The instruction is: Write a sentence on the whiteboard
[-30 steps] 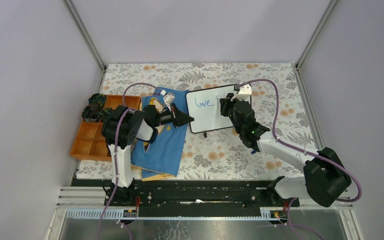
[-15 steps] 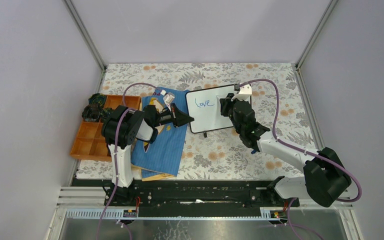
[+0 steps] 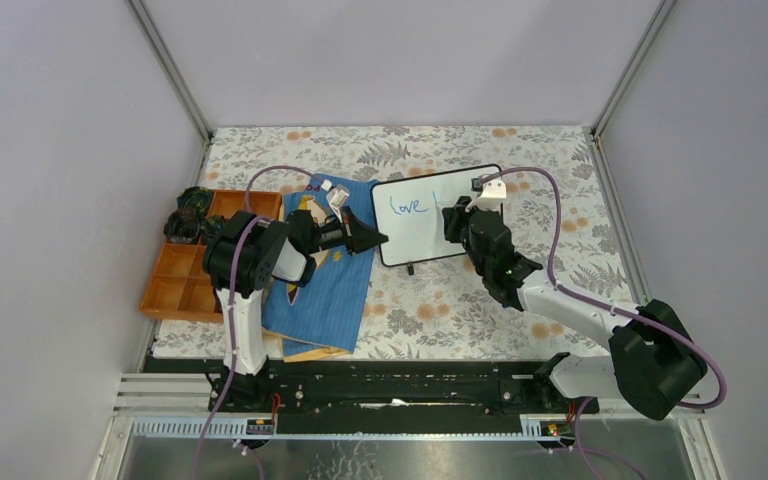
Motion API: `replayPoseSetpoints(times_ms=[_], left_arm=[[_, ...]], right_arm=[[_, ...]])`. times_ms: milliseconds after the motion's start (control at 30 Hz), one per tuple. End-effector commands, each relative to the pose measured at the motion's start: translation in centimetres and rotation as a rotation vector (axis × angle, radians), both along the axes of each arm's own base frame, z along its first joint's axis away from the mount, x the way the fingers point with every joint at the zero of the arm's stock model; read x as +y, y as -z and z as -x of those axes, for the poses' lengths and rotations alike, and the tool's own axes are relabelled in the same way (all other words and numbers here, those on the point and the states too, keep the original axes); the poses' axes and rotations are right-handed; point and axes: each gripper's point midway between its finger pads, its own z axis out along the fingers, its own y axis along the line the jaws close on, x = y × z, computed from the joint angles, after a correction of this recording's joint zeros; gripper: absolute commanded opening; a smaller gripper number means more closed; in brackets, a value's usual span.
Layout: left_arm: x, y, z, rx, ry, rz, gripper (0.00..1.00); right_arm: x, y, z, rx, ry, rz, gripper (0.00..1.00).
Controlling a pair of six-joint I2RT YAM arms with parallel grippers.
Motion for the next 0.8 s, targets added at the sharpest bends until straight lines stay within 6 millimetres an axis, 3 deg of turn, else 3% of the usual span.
replayPoseSetpoints(times_ms=[0,400,767], left_arm=[[1.3,4.0,0.0,0.097,-0.057,-0.069,0.0],[1.3,4.0,0.0,0.095,-0.056,-0.069,0.0],[1.3,4.1,0.1,0.097,-0.054,-0.07,0.0]], right_arm=[[-0.3,0.3,0.5,0.019,-0.005,-0.016,0.0],[-0.3,0.5,0.7,0.03,-0.006,-0.019,0.0],[-0.5,-1.8,-0.6,-0.022,0.031,-0.003,0.0]])
